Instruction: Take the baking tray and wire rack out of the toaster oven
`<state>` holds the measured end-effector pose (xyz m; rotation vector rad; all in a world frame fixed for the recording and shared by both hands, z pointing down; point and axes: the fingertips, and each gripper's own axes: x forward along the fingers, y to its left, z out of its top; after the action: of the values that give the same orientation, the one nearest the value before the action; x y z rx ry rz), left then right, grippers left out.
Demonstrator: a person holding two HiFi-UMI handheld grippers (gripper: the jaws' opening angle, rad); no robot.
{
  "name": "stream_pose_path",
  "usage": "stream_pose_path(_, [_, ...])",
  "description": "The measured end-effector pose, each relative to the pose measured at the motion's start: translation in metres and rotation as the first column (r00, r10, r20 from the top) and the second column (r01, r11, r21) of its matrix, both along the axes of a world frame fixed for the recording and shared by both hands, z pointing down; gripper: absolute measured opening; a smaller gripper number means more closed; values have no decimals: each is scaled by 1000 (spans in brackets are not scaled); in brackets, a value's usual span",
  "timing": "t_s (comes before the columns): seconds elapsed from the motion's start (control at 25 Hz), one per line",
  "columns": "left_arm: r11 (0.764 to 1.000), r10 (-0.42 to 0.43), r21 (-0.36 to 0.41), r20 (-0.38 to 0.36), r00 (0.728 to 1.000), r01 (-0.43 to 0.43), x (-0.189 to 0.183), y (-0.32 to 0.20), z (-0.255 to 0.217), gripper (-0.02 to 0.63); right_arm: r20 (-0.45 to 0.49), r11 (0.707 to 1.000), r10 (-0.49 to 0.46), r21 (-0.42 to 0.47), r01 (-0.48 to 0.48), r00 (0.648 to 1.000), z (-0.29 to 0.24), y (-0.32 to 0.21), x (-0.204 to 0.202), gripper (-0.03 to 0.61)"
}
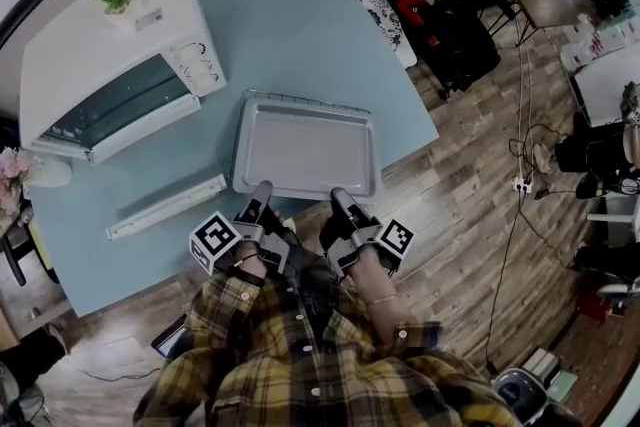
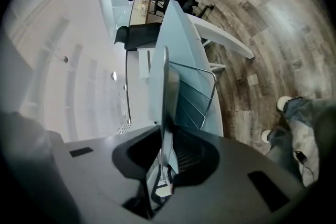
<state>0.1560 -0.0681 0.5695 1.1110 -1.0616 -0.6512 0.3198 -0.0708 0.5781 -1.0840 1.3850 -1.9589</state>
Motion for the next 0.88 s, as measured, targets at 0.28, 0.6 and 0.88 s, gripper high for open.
stream_pose_path(0.28, [998,8,-61,-17,1000,-9,0,-5,16,60,-41,999,-38,-27,37,998,13,-8,0,71])
stream_pose_path(0.6, [985,31,-168,-24,999,-34,-1,-1,38,52,-66,987,-127,-106,120,990,31,-4,-3,73])
stream_pose_path(0.88, [986,35,-163,-25,999,-39,-3,-2,39,142,4,985,-134,-106,134,991,27,-8,-10,214])
